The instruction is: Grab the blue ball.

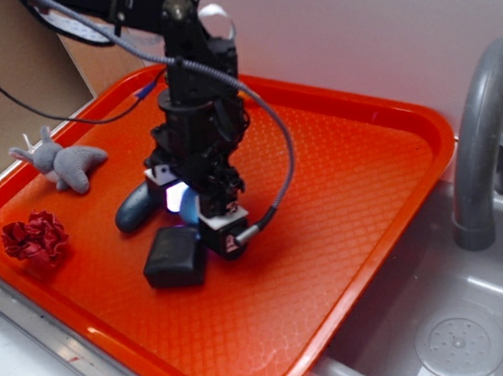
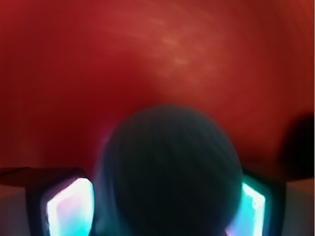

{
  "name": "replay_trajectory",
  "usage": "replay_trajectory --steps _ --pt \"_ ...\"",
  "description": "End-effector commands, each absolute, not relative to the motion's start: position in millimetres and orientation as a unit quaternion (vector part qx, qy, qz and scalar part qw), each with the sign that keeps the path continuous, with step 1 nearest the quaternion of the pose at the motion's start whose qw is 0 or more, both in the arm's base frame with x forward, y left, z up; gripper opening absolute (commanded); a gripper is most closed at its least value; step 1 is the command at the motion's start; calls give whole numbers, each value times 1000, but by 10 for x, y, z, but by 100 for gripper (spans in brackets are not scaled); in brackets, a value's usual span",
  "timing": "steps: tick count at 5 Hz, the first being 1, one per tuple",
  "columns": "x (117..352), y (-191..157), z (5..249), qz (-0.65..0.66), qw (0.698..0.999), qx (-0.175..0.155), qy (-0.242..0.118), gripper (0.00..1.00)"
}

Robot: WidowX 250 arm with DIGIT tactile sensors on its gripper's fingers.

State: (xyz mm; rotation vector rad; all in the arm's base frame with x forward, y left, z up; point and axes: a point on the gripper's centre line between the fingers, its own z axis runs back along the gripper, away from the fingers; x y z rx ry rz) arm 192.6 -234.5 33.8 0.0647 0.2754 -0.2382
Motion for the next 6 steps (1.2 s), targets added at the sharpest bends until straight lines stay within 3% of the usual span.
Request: replay_trajectory --steps 1,2,3,4,5,6 --pt "1808 -2420 552 -111 987 19 110 0" --pt "1774 -2356 773 -96 992 -3 83 0" --pt "1705 -1940 1256 -27 999 -46 4 0" --pt "1610 -1464 1739 71 995 -54 -32 0" --pt "1455 -1010 1901 156 986 -36 -36 0" --pt "1278 -749 2105 194 977 -26 -82 0"
